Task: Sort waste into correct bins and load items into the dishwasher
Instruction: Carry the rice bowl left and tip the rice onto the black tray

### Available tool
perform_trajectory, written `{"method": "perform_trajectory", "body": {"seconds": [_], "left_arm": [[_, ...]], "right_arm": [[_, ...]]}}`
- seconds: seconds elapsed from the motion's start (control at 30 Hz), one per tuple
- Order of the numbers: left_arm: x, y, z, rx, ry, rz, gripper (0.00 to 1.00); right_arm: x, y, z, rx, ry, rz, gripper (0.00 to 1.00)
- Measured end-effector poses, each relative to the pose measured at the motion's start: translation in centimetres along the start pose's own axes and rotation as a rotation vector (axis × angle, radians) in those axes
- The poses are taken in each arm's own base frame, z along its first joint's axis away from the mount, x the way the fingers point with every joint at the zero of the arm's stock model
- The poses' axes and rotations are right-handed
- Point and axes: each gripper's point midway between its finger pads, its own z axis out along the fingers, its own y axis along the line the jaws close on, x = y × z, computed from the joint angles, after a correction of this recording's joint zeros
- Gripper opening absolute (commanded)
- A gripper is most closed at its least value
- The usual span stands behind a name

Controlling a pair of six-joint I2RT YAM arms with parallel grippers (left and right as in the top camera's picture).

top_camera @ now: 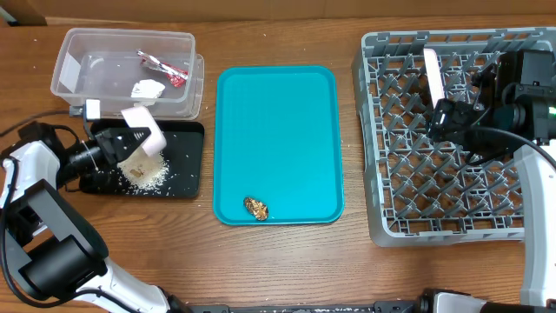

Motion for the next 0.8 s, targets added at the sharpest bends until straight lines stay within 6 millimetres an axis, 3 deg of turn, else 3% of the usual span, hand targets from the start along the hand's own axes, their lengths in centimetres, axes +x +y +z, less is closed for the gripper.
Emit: {"method": "perform_trajectory", "body": {"seconds": [0.37,0.53,0.67,0.8], "left_arm": [[-1.0,-0.9,0.0,0.064,-0.042,-0.088,0.04],[-0.4,-1.8,-0.2,0.095,-0.043,-0.136,0.04],[-0.7,-0.4,-0.1,0.034,-0.031,-0.108,0.04],[-0.5,-0.6,-0.2,0.043,-0.031,-0.118,0.04]], "right_arm": [[0.0,0.0,0.0,0.001,0.002,0.001,0.91],[0.2,0.0,0.0,0.001,0.006,0.002,0.91],[0.2,-0.1,0.0,0.002,0.009,0.002,0.91],[0.2,-0.1,0.0,0.003,0.009,0.002,0.91]]}}
